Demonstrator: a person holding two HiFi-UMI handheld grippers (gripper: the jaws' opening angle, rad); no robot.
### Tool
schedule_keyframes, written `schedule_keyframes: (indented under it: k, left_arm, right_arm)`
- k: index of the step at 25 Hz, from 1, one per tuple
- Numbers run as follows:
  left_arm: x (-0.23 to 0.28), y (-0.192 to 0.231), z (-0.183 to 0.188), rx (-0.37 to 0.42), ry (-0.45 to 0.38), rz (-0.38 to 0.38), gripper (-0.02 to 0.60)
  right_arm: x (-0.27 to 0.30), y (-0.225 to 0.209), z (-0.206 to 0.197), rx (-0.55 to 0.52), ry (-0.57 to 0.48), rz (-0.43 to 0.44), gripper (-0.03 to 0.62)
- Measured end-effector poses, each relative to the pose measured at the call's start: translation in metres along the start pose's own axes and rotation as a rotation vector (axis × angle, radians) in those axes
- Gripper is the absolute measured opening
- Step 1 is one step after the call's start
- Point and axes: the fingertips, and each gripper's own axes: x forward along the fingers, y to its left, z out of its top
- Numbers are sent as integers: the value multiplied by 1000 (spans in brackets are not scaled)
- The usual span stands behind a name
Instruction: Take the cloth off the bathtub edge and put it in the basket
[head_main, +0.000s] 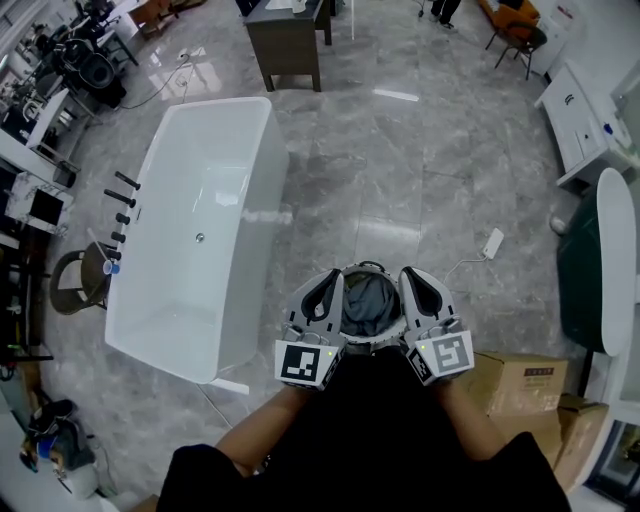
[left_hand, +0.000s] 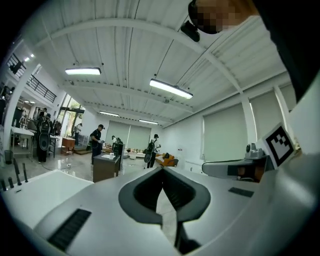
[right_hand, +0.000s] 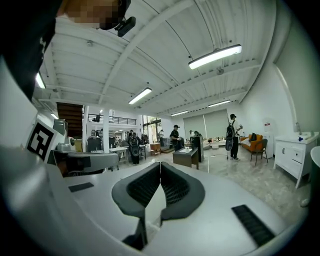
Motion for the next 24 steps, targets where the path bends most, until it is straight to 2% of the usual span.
schedule_keyframes:
  k: [3, 8, 19, 24]
  left_arm:
    - [-1, -7, -1, 8, 9, -19, 13]
    - [-3, -13, -2, -10, 16, -35, 12]
    - [-19, -31, -9, -5, 35, -53, 12]
    - [-28, -34, -7, -14, -1, -53, 13]
  right_arm:
    - [-2, -2, -2, -3, 1, -27, 32]
    - [-9, -2, 5, -91, -6, -76, 31]
    - [-33, 2, -2, -33, -17, -106, 29]
    - [-38, 9, -9, -24, -10, -103, 29]
